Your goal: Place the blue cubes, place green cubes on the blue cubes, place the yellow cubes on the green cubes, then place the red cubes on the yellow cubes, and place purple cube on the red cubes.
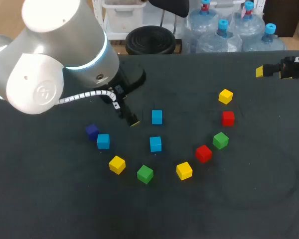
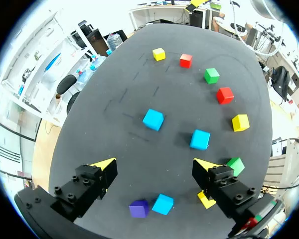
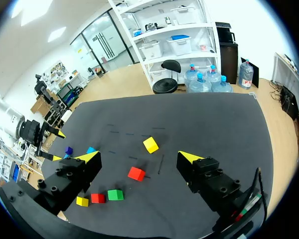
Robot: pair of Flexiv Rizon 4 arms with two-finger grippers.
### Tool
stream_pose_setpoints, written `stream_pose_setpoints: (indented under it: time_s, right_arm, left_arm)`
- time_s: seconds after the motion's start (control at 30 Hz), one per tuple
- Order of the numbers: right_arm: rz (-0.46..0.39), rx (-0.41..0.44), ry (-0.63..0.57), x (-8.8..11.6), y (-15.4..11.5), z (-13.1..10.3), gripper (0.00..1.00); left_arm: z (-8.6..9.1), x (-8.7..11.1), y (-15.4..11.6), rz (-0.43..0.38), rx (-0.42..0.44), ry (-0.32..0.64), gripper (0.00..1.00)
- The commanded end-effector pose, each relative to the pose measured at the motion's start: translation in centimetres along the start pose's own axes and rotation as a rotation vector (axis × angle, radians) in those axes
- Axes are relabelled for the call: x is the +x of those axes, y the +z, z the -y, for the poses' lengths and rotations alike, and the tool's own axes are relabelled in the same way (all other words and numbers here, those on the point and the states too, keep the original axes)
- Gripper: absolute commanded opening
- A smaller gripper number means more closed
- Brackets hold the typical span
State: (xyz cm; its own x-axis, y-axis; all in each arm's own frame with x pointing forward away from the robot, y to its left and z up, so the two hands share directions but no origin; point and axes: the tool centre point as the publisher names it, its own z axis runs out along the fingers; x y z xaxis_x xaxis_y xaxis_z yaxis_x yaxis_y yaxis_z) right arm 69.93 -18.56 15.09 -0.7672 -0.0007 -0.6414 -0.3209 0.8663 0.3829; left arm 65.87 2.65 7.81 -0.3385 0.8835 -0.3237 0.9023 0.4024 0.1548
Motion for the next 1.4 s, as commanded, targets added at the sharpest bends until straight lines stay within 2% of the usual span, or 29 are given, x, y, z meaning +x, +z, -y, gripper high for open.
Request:
stream_pose_setpoints:
  time_s: [0.03, 0.23, 0.33, 0.47, 0.57, 0.67, 0.87, 1.03, 1.1, 1.4]
  right_arm:
    - [0.0, 0.002, 0.0, 0.0, 0.0, 0.0, 1.0]
    - [0.0, 0.002, 0.0, 0.0, 0.0, 0.0, 1.0]
    - [-0.01, -0.028, -0.115, -0.3, 0.1, -0.6, 1.0]
    - [-0.039, -0.161, -0.307, 0.0, 0.2, -2.8, 1.0]
    - [-0.098, -0.261, -0.459, 0.7, 0.1, -4.7, 1.0]
    - [-0.145, -0.362, -0.557, 1.7, 0.0, -5.7, 1.0]
    - [-0.214, -0.561, -0.724, 3.8, 0.7, -7.1, 1.0]
    - [-0.235, -0.729, -0.784, 4.9, 1.6, -7.5, 1.0]
    - [-0.283, -0.692, -0.769, 5.0, 2.4, -7.0, 1.0]
    - [-0.283, -0.692, -0.769, 5.0, 2.4, -7.0, 1.0]
  left_arm:
    - [-0.2, 0.1, 0.0, 0.002, 0.003, 0.0, 1.0]
    - [-0.2, 0.1, 0.0, 0.002, 0.003, 0.0, 1.0]
    - [-0.2, 0.1, 0.0, 0.002, 0.003, 0.0, 1.0]
    - [-0.2, 0.1, 0.0, 0.002, 0.003, 0.0, 1.0]
    - [-0.2, 0.1, 0.0, 0.002, 0.003, 0.0, 1.0]
    - [-0.2, 0.1, 0.0, 0.002, 0.003, 0.0, 1.0]
    - [-0.2, 0.1, 0.0, 0.002, 0.003, 0.0, 1.0]
    - [-0.2, 0.1, 0.0, 0.002, 0.003, 0.0, 1.0]
    - [-0.2, 0.1, 0.0, 0.002, 0.003, 0.0, 1.0]
    - [-0.2, 0.1, 0.0, 0.002, 0.003, 0.0, 1.0]
